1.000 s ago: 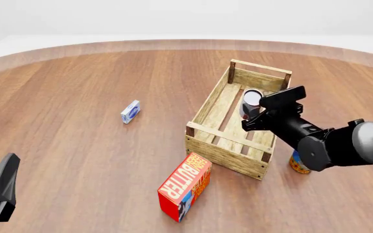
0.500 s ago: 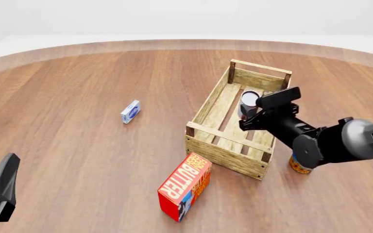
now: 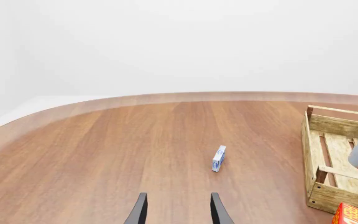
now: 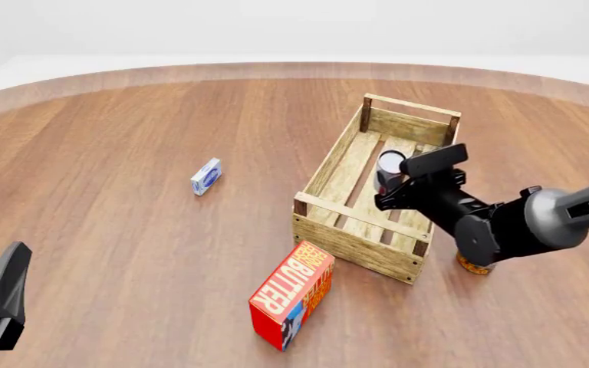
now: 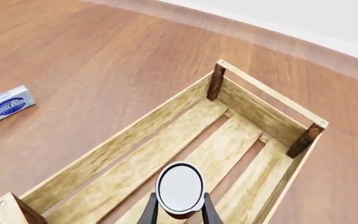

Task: Pick up the tomato sauce, and put it in the wooden tray.

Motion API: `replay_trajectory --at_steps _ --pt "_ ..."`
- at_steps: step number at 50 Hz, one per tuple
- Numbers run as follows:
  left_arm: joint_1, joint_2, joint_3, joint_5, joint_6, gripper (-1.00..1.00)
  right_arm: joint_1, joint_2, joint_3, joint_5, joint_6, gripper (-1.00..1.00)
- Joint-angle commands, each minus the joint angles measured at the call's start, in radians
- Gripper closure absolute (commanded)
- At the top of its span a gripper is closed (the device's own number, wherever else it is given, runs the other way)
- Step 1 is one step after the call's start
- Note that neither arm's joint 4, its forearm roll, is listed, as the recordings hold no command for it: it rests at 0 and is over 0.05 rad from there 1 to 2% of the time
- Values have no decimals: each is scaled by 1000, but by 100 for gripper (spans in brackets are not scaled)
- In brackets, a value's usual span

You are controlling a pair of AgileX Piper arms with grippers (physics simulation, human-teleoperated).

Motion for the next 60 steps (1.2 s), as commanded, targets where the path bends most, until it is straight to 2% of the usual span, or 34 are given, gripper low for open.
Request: replay_trajectory --at_steps 1,42,43,60 --pt "0 0 0 0 0 -100 1 24 -14 -7 18 100" --pt "0 0 0 0 0 -100 -5 95 -56 -10 15 100" --pt "0 0 0 0 0 -100 -4 93 -55 -11 18 -100" --pt "0 0 0 0 0 -100 -7 74 -44 -7 18 -100"
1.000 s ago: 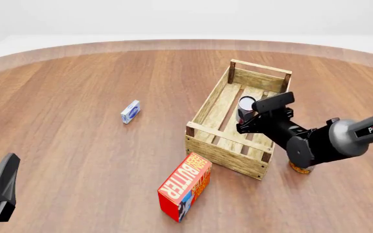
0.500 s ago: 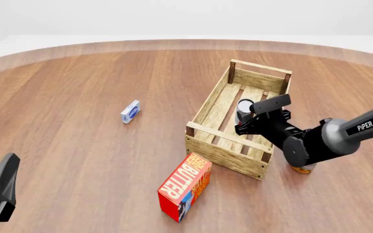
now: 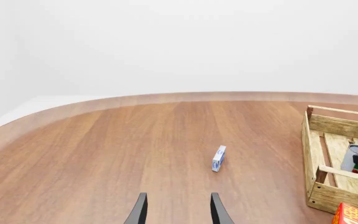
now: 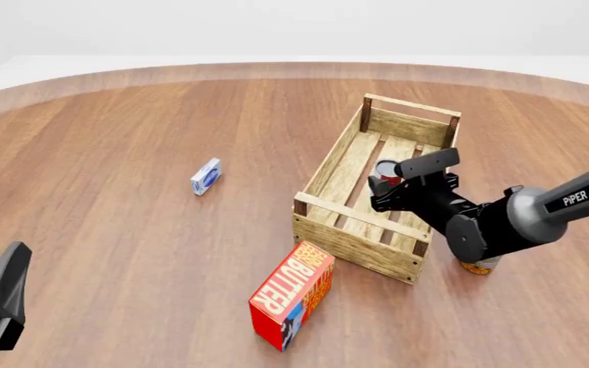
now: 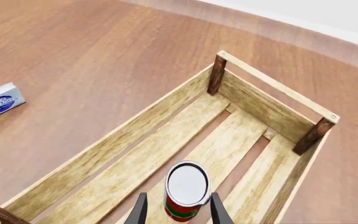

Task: Pick up the tomato sauce, and put it in the wooden tray.

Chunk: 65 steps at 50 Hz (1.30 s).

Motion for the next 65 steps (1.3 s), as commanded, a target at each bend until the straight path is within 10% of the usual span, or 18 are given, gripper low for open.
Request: replay_trajectory --at_steps 1,65 --pt "0 0 0 0 0 -100 -1 -10 4 4 3 -100" --pt "0 0 0 0 0 -100 -17 -240 75 115 -54 -100"
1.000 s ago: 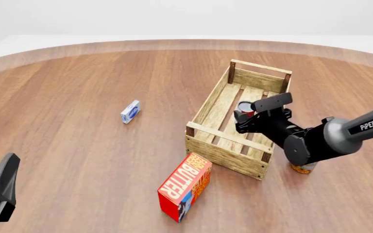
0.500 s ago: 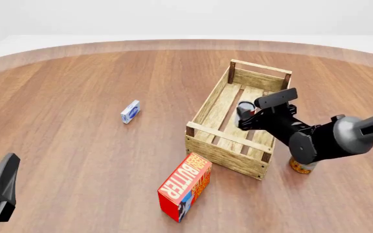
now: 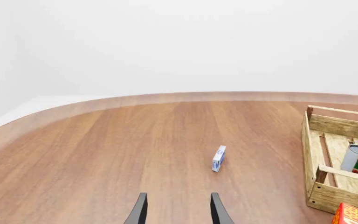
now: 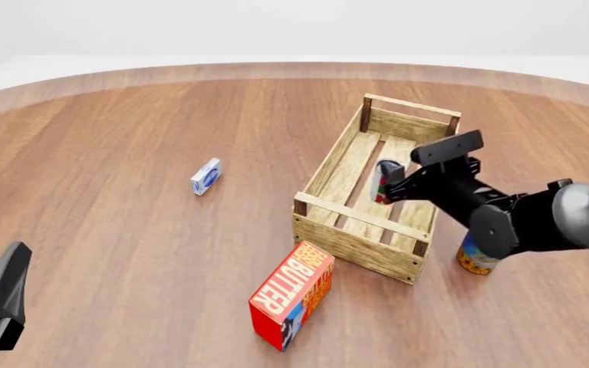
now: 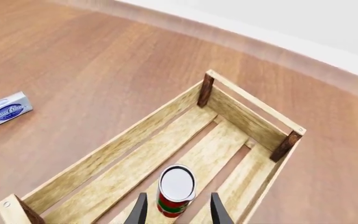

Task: Pick up the tomato sauce, and put it in the wooden tray.

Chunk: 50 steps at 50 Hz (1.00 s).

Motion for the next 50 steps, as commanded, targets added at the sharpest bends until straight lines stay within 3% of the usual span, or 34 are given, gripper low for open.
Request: replay_trajectory --at_steps 1,50 --pt "0 0 0 0 0 -100 -2 -61 19 30 -11 -100" --pt "0 0 0 0 0 -100 -24 -374 154 144 -36 -100"
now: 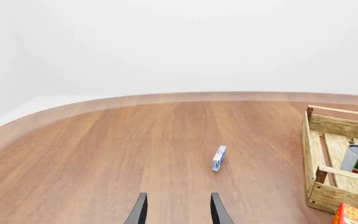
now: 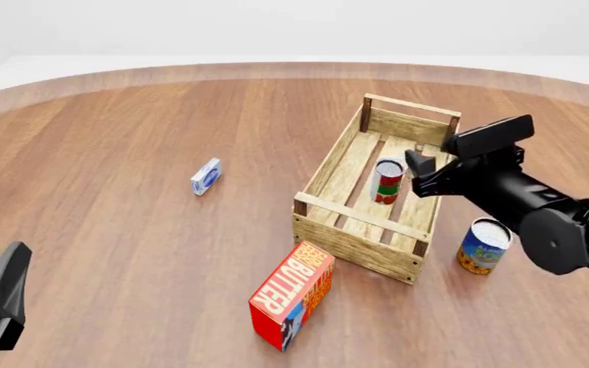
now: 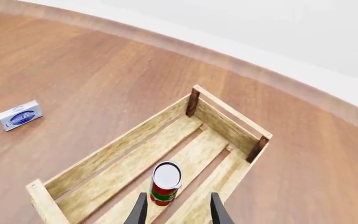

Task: Pick up the tomato sauce, and put it in the wooden tray.

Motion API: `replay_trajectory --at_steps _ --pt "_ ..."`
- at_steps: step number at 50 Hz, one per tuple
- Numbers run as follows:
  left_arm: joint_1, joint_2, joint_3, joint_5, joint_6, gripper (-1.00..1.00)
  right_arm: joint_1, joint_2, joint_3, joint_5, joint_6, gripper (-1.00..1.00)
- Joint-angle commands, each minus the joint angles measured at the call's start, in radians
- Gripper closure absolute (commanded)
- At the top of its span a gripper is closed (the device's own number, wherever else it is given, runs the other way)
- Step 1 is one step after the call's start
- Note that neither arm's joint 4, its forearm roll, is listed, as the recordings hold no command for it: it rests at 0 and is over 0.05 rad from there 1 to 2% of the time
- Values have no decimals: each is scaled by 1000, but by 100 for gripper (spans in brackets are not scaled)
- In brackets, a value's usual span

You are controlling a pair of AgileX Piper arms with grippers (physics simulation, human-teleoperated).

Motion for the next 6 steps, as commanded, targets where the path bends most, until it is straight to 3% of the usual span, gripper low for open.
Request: replay_trajectory --at_steps 1,6 --pt "0 0 0 0 0 -100 -7 -86 44 27 2 -100" --pt "0 0 0 0 0 -100 -8 -127 66 39 6 -100"
